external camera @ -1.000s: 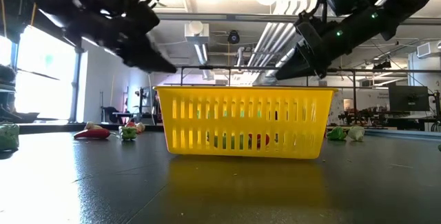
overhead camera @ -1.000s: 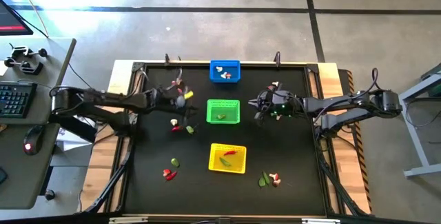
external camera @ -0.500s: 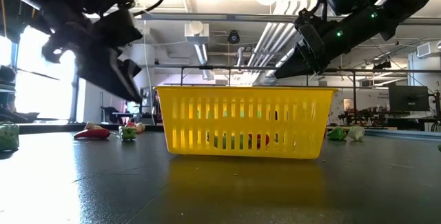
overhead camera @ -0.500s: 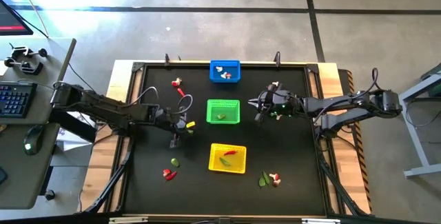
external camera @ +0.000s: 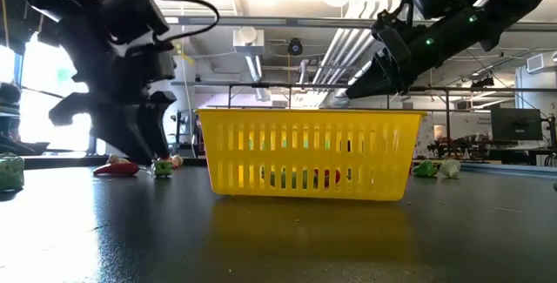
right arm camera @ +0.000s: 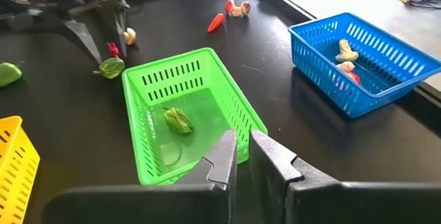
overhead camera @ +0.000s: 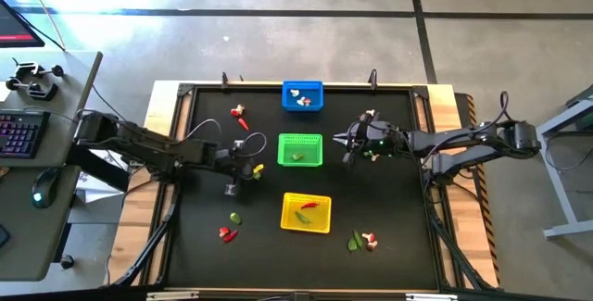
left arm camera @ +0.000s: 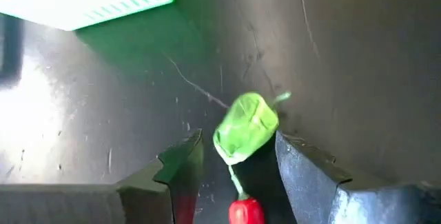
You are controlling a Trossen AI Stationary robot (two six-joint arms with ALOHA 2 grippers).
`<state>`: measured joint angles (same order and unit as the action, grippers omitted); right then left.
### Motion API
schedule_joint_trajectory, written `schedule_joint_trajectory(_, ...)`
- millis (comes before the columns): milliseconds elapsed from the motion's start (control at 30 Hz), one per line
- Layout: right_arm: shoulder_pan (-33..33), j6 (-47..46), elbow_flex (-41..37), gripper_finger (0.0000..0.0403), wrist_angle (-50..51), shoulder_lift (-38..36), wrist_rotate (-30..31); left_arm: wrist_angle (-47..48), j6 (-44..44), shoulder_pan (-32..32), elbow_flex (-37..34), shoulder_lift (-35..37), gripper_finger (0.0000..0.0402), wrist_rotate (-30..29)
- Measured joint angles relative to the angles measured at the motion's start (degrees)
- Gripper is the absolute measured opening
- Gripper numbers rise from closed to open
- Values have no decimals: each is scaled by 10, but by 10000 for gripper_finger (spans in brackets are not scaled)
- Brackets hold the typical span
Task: Sort produce into baskets
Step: Put the green chili pepper into the green bin
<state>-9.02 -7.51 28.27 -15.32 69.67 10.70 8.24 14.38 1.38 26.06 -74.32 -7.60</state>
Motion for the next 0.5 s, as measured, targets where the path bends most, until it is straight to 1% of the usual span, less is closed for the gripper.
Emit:
schedule_joint_trajectory(200, 0, -2, 0, 32, 0, 0, 0, -19, 67, -10, 0, -34, 170, 15)
schedule_joint_trajectory(300, 0, -7, 0, 32, 0, 0, 0, -30, 78, -11, 1, -40, 166, 28)
schedule_joint_trajectory(400, 0, -15, 0, 32, 0, 0, 0, -42, 78, -11, 1, -41, 149, 39)
schedule_joint_trajectory(500, 0, -15, 0, 32, 0, 0, 0, -57, 90, -10, 1, -40, 116, 41)
